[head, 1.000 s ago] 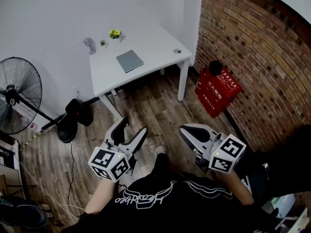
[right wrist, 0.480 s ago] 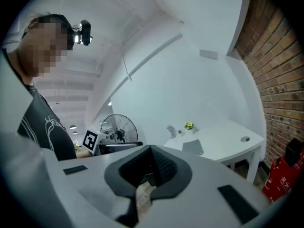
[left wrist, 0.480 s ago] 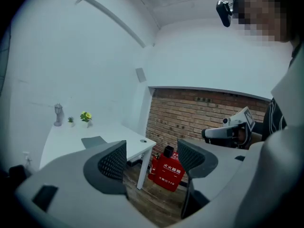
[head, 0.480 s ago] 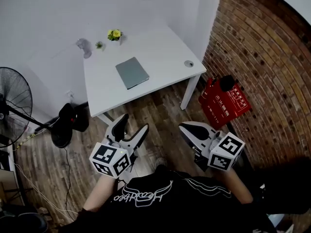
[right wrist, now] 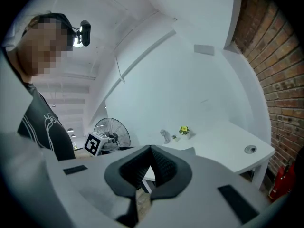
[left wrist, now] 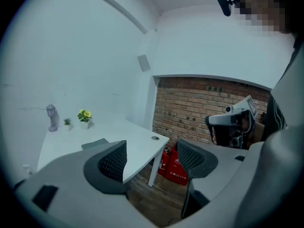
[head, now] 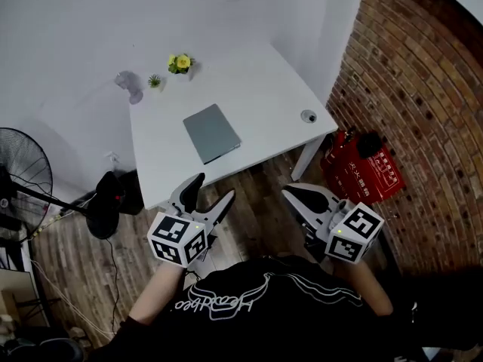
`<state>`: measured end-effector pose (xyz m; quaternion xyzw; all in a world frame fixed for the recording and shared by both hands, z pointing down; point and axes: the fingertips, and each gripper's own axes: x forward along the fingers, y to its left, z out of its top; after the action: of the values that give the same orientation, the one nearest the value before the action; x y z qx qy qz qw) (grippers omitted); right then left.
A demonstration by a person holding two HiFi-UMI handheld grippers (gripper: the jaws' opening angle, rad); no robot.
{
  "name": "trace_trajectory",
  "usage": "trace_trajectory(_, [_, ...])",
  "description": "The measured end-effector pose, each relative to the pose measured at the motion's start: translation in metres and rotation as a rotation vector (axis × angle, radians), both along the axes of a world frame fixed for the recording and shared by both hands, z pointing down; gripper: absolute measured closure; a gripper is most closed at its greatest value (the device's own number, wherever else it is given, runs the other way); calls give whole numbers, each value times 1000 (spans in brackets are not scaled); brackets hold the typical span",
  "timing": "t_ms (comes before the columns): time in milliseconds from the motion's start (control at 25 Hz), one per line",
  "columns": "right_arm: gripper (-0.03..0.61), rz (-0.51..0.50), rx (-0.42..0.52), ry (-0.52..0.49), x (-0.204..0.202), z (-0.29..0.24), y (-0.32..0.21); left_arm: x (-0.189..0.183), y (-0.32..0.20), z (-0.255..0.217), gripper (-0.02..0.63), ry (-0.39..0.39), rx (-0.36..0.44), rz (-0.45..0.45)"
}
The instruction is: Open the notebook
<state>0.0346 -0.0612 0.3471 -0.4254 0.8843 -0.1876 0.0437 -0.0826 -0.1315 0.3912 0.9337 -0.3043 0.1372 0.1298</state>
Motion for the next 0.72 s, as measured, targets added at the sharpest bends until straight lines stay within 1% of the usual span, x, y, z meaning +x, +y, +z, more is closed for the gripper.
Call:
trace_trajectory(120, [575,3,-19,-17,17,11,-22,8,-24,10,278,-59,16,-23])
trace_trajectory(320, [575,-34,-44,-24,35,23,-68,24,-63,31,278,-106,0,-61])
trace_trajectory(400, [575,-65,-49,-30,39,25,-89,31,-80,39,278,-128,-6,-80])
trace_trajectory(520, [575,-141,-54,-30,42,26,-124,36,-101,52,278,-177,-20,-126])
trace_trajectory(640, [575,-199,-55,-23,44,27,-157,43,-119,70,278,-234,-44,-133])
trace_trajectory(720, [575,-229,-59,-22,45,28,-179,47,-132,81,278,-250,-73,-137])
